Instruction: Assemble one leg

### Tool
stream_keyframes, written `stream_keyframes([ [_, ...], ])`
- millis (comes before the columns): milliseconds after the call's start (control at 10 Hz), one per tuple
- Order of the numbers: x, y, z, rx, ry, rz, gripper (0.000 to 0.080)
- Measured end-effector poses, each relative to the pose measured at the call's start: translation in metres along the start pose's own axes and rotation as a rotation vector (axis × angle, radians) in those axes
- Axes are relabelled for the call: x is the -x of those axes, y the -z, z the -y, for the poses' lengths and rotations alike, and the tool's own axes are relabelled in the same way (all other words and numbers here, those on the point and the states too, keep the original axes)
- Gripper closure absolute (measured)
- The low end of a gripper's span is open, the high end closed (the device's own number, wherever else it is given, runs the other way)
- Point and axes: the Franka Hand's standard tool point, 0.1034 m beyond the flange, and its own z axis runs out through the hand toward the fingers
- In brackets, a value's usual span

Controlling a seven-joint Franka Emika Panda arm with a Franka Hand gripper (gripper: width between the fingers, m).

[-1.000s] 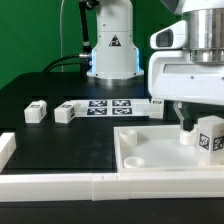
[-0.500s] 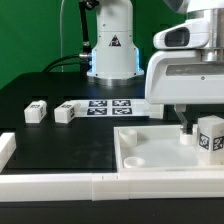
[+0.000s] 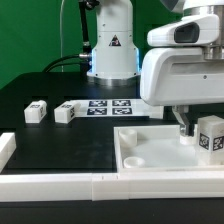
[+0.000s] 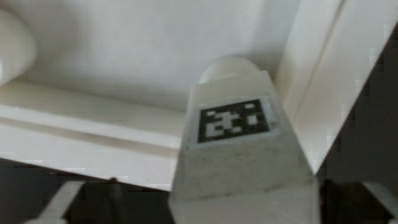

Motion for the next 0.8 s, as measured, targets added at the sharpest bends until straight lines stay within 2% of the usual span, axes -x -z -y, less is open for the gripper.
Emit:
stream_keyframes([
  [100,0.0,0.0,0.0,0.0,0.0,0.0,0.0382],
  [200,0.0,-0.0001,0.0001,0.0,0.0,0.0,0.0382],
  [300,0.0001,-0.0001,0.0001,-0.001,-0.018,0.0,0.0508],
  [700,0.0002,-0.0004,0.0005,-0.004,-0.251,0.001,0.0508],
  [800,-0.0003,0.0003,0.003,-0.012,-0.448,-0.006,0.0508],
])
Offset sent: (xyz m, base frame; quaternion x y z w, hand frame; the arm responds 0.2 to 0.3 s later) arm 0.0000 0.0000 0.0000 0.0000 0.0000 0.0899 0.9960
